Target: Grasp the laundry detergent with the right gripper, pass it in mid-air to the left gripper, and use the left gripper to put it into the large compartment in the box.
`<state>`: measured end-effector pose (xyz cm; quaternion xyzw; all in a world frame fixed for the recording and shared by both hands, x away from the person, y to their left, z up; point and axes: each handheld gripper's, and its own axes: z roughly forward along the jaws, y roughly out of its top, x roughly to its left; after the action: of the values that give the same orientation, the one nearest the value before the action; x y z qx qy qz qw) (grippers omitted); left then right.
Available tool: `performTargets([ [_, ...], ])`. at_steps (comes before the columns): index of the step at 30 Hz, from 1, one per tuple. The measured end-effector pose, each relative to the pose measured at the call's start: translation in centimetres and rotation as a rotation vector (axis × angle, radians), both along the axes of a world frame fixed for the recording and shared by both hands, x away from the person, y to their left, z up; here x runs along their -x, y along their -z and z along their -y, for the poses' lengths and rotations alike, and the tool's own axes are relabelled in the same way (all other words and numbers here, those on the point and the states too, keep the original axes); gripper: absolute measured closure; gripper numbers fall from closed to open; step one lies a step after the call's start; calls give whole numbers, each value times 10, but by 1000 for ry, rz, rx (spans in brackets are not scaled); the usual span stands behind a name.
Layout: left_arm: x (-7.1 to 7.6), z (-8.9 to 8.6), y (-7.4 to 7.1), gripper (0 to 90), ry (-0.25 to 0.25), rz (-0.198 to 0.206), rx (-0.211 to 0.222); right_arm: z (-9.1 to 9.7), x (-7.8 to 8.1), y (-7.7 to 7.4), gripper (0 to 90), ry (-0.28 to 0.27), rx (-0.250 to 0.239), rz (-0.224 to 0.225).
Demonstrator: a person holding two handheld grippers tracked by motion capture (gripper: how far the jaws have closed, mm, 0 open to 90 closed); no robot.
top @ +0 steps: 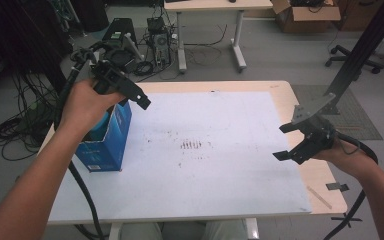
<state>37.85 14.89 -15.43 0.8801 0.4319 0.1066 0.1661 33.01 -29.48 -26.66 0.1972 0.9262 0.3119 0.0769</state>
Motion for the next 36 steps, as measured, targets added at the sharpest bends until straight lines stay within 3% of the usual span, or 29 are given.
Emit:
performTargets([
  [7, -7, 21, 2, 69, 90, -2, -16, 2, 0, -3, 84, 8, 15, -17],
  [18, -14, 46, 11, 70, 189, -13, -28, 8, 0, -4, 83, 32, 19, -41],
  [36, -22, 74, 24, 70, 358, -33, -48, 14, -3, -3, 81, 54, 29, -57],
])
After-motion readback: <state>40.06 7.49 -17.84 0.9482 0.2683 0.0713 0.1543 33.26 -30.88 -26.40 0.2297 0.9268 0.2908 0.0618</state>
